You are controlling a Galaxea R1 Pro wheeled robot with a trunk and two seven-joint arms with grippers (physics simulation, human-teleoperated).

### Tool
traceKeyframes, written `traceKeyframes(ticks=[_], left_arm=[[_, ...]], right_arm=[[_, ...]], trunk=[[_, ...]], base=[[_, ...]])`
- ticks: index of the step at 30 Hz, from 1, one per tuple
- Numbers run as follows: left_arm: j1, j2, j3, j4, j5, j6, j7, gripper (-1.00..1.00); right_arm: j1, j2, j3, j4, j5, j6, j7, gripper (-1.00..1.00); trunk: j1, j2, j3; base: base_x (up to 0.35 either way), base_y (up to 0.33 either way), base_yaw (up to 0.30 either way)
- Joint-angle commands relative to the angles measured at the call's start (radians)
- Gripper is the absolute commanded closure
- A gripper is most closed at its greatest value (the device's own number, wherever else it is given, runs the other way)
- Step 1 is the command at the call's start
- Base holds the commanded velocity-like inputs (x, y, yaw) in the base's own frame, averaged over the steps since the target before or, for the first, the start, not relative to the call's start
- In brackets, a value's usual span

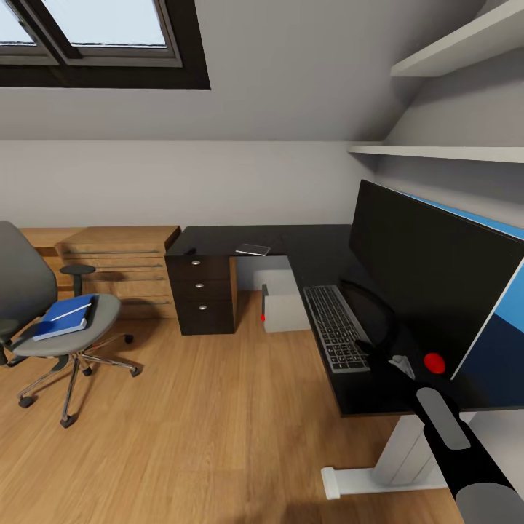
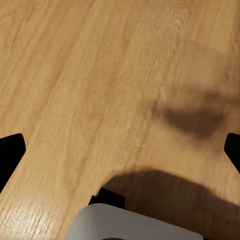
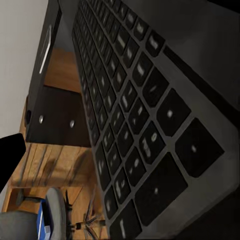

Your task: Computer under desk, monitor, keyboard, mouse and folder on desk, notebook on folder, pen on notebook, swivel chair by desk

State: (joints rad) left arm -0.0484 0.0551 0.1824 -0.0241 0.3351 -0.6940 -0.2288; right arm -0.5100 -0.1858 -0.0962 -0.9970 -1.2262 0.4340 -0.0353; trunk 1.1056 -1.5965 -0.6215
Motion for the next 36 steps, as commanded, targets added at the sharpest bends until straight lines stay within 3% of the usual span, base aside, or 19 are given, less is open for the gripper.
traceKeyframes(ticks=[1,23,36], left_arm=[[-0.001,0.0,0.008,0.001,0.004,-0.001,-0.01,-1.0],[-0.001,-0.001,0.008,0.001,0.004,-0.004,-0.01,-1.0],[-0.001,-0.001,0.008,0.001,0.004,-0.003,-0.01,-1.0]], right_arm=[[-0.001,0.0,-0.002,-0.001,-0.009,0.005,-0.003,-1.0],[-0.001,0.0,-0.004,-0.001,-0.01,0.005,-0.003,-1.0],[-0.001,0.0,-0.002,0.0,-0.01,0.005,-0.003,-1.0]], trunk=[[0.0,0.0,-0.001],[0.0,0.0,-0.001],[0.0,0.0,-0.001]], base=[[0.0,0.0,0.0],[-0.003,0.0,0.0],[-0.274,0.0,0.0]])
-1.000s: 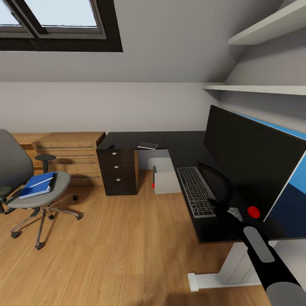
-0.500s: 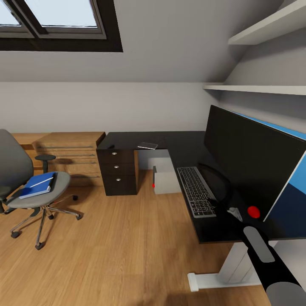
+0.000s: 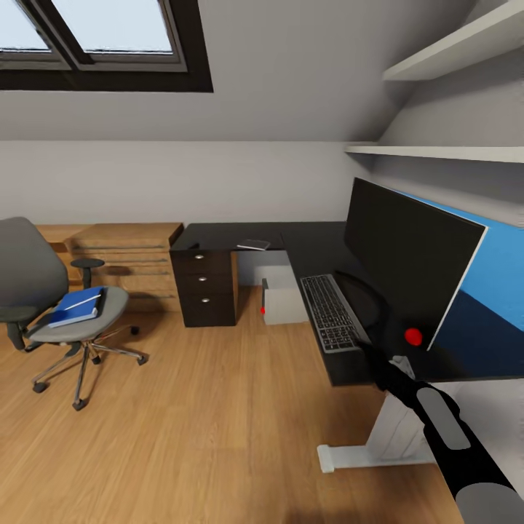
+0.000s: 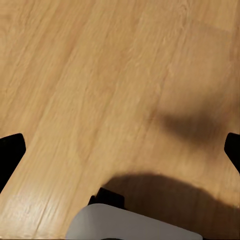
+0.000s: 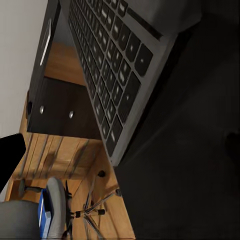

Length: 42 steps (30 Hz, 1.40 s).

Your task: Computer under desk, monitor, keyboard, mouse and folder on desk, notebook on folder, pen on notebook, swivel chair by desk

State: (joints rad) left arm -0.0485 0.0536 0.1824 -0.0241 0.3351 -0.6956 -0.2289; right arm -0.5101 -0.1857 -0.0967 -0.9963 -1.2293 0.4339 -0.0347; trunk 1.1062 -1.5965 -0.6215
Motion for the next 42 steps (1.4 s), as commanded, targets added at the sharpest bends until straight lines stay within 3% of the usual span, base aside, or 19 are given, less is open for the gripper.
traceKeyframes(ticks=[1,19,30,33,37,42], left_arm=[[-0.001,0.0,0.008,0.001,0.004,-0.001,-0.01,-1.0],[-0.001,0.001,0.007,0.001,0.004,0.002,-0.01,-1.0],[-0.001,0.002,0.006,0.001,0.003,0.002,-0.01,-1.0],[-0.001,0.002,0.006,0.001,0.002,0.001,-0.01,-1.0],[-0.001,0.002,0.006,0.001,0.002,0.002,-0.01,-1.0],[-0.001,0.002,0.003,0.001,0.002,0.004,-0.01,-1.0]], right_arm=[[-0.001,0.0,-0.002,-0.001,-0.007,0.005,-0.004,-1.0],[0.0,0.002,0.004,0.043,-0.003,0.001,-0.004,-1.0],[0.0,0.009,0.02,0.097,0.042,-0.026,-0.004,-1.0],[0.0,0.026,0.045,0.143,0.068,-0.047,-0.004,-1.0],[0.001,0.039,0.103,0.217,0.149,-0.135,-0.003,-1.0],[0.0,0.047,0.164,0.391,0.242,-0.257,0.031,-1.0]], trunk=[[-0.001,-0.001,-0.001],[-0.001,-0.001,-0.001],[-0.001,-0.001,-0.001],[-0.001,-0.001,-0.001],[-0.001,-0.001,-0.001],[-0.001,-0.001,-0.001]], base=[[-0.318,0.0,0.0],[-0.319,0.0,0.0],[-0.309,0.0,0.0],[-0.121,0.0,0.0],[-0.041,0.0,0.0],[-0.011,0.0,0.0]])
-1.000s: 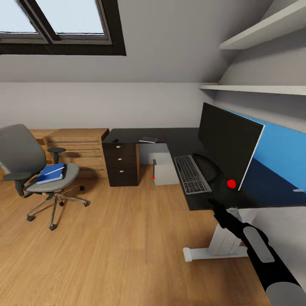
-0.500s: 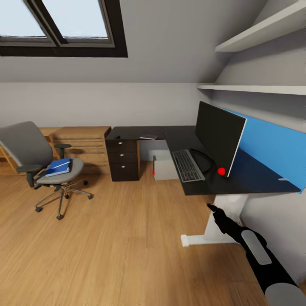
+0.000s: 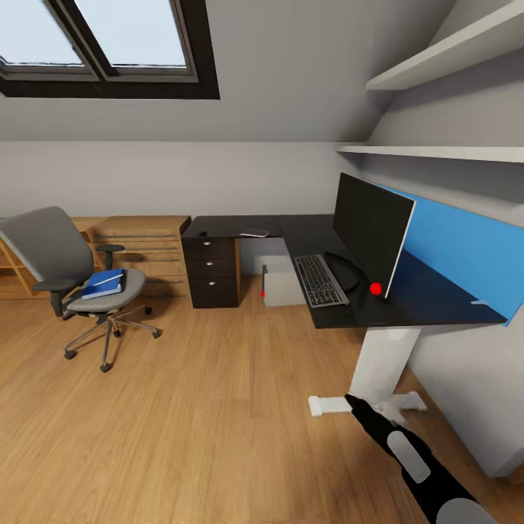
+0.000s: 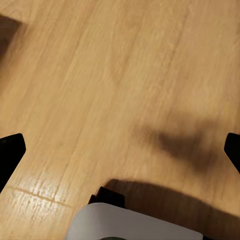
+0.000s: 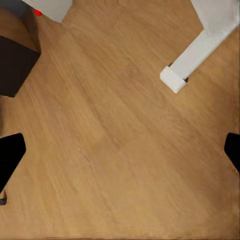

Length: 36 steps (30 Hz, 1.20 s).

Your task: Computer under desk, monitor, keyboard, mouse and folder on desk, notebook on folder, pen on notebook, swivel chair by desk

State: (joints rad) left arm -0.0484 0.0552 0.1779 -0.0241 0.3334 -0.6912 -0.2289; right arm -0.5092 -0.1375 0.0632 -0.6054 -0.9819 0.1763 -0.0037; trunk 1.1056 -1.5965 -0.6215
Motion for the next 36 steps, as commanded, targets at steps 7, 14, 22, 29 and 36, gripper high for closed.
traceKeyframes(ticks=[7,14,22,29,36], left_arm=[[-0.001,-0.002,0.006,-0.002,0.001,0.002,-0.01,-1.0],[-0.001,0.0,0.005,-0.107,-0.001,0.044,-0.008,-1.0],[-0.001,-0.001,0.005,-0.333,-0.002,0.336,0.009,-1.0],[-0.001,-0.002,0.005,-0.466,-0.001,0.48,0.059,-1.0],[-0.001,-0.003,0.006,-0.441,0.001,0.398,0.065,-1.0]], right_arm=[[0.0,0.034,0.063,0.29,0.127,-0.204,0.104,-1.0],[0.0,0.091,0.073,0.556,0.31,-0.456,0.124,-1.0],[0.033,0.108,0.072,0.622,0.379,-0.531,0.123,-1.0],[0.045,0.131,0.073,0.627,0.388,-0.541,0.122,-1.0],[0.048,0.146,0.072,0.627,0.391,-0.573,0.119,-1.0]], trunk=[[-0.008,0.014,0.005],[-0.035,0.063,0.027],[-0.065,0.119,0.052],[-0.088,0.161,0.071],[-0.088,0.161,0.071]], base=[[-0.002,0.0,0.0],[0.0,0.0,0.0],[0.0,0.0,0.0],[0.0,0.0,0.0],[0.0,0.0,0.132]])
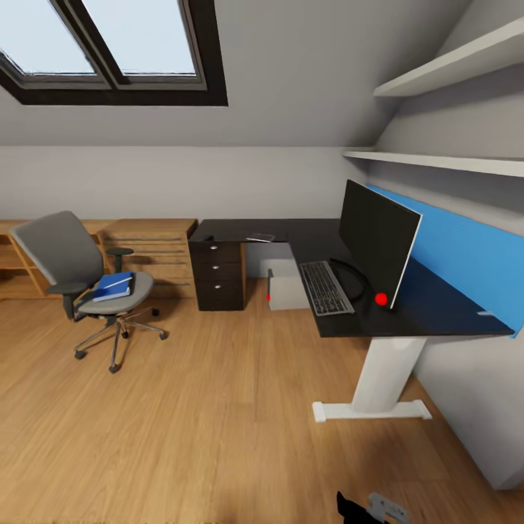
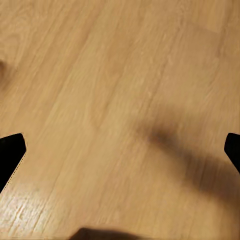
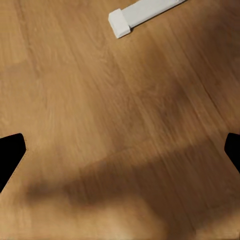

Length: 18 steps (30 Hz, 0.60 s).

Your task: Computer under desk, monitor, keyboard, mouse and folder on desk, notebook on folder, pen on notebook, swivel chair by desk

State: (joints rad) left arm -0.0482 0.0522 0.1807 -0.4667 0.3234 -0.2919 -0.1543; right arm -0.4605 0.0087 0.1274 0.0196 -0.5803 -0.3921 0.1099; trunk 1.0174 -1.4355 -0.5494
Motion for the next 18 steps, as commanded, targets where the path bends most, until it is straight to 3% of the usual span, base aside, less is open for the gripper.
traceKeyframes(ticks=[1,7,13,18], left_arm=[[-0.001,0.0,0.002,0.017,0.01,-0.014,-0.01,-1.0],[-0.001,0.001,0.001,0.076,0.009,-0.069,-0.01,-1.0],[-0.001,0.0,0.002,0.087,0.009,-0.079,-0.01,-1.0],[-0.001,0.0,0.002,0.092,0.01,-0.081,-0.009,-1.0]], right_arm=[[-0.001,0.001,0.008,0.002,-0.011,-0.007,0.005,-1.0],[0.001,0.001,0.008,0.002,-0.01,-0.016,0.005,-1.0],[0.002,-0.001,0.009,0.002,-0.009,-0.022,0.005,-1.0],[0.002,-0.004,0.009,0.002,-0.008,-0.023,0.006,-1.0]], trunk=[[0.0,0.0,-0.001],[0.0,0.0,-0.001],[0.0,0.0,-0.001],[0.0,0.0,-0.001]], base=[[0.0,0.0,0.225],[0.0,0.0,0.14],[0.0,0.006,0.026],[0.0,0.191,0.004]])
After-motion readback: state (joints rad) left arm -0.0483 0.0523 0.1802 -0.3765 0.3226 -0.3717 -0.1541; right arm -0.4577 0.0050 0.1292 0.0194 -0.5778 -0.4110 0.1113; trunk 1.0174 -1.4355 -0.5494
